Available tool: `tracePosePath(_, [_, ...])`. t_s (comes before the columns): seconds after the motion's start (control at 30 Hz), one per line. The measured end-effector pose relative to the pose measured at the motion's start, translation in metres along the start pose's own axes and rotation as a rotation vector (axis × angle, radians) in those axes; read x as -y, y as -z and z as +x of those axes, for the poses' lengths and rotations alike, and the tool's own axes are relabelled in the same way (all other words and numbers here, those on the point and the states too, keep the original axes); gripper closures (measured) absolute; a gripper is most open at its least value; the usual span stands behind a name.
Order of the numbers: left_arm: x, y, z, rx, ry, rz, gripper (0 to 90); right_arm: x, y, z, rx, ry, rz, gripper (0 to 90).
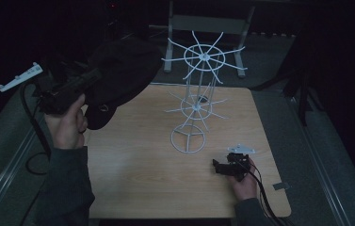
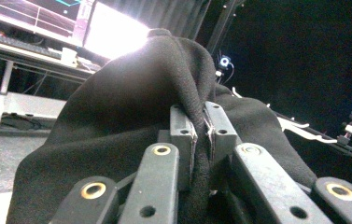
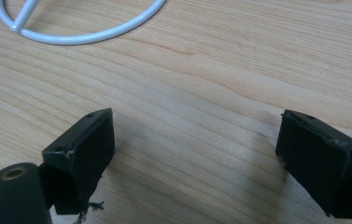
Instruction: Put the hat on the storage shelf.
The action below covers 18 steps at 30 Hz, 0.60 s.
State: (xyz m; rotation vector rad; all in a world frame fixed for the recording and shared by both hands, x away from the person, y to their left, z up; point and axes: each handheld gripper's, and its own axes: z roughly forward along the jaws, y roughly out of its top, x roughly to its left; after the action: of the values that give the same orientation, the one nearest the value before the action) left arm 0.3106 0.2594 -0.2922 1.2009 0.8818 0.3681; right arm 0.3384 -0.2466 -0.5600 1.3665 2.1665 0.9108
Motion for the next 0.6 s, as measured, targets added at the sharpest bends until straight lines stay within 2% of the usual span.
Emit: tracePosePath(0.6, [-0.0025,0.0008,0.0011,0.05,0.048,-0.086,85.1,0.0,0.0,0.0,0.0,0.0,0.0,11.5])
